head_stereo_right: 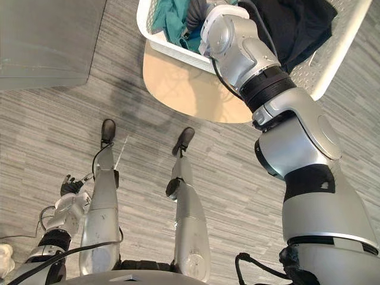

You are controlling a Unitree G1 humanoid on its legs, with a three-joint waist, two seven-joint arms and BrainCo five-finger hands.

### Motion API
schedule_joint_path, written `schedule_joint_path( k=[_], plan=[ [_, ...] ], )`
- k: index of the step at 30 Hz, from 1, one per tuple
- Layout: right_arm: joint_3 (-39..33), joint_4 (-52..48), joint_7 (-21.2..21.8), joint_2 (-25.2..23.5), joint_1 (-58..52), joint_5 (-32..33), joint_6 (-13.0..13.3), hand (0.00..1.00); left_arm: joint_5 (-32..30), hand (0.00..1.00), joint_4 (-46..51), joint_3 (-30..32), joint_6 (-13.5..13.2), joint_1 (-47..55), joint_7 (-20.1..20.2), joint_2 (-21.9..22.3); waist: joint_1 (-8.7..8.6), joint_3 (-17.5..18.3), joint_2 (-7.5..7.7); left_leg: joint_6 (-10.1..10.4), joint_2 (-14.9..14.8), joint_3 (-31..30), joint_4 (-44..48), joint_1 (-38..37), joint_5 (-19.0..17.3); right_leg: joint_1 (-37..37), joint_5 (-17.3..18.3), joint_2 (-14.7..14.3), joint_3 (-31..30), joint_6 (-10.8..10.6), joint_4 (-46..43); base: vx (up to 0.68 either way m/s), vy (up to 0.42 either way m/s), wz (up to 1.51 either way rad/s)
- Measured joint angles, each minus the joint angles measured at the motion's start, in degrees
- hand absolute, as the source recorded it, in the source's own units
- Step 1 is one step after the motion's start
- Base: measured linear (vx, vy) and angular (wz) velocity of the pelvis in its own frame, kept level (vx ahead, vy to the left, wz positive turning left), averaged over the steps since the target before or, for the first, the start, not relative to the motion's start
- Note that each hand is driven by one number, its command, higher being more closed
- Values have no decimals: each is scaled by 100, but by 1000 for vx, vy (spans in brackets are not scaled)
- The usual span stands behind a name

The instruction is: Pick up the laundry basket with both hands and put the clothes into the washing machine.

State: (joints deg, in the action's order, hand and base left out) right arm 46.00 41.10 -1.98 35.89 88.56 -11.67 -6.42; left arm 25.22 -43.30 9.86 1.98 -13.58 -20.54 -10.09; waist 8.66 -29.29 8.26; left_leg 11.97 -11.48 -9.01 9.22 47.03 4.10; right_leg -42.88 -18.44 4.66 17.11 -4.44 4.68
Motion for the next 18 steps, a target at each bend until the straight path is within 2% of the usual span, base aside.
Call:
schedule_joint_path(
  k=[7,8,18],
  plan=[
    [1,-255,-64,159,5,-30,1,0,116,0,0,12,-12,8,-45,-4,17,-4,-7,-29,6,9,183,246,-94,-184,-12,-5,-38,14,0,-23,-20,-4],
    [2,-273,-64,162,4,-80,0,100,138,0,0,13,-12,8,-45,-4,17,-4,-7,-33,5,9,183,258,-97,-195,-12,-5,-39,13,0,0,0,0],
    [-4,-431,-76,182,-10,-224,-3,100,172,0,-8,10,-12,10,-45,-5,19,-4,-7,-15,6,14,241,322,-121,-234,-12,-7,-49,13,-1,0,0,0]
  ],
)
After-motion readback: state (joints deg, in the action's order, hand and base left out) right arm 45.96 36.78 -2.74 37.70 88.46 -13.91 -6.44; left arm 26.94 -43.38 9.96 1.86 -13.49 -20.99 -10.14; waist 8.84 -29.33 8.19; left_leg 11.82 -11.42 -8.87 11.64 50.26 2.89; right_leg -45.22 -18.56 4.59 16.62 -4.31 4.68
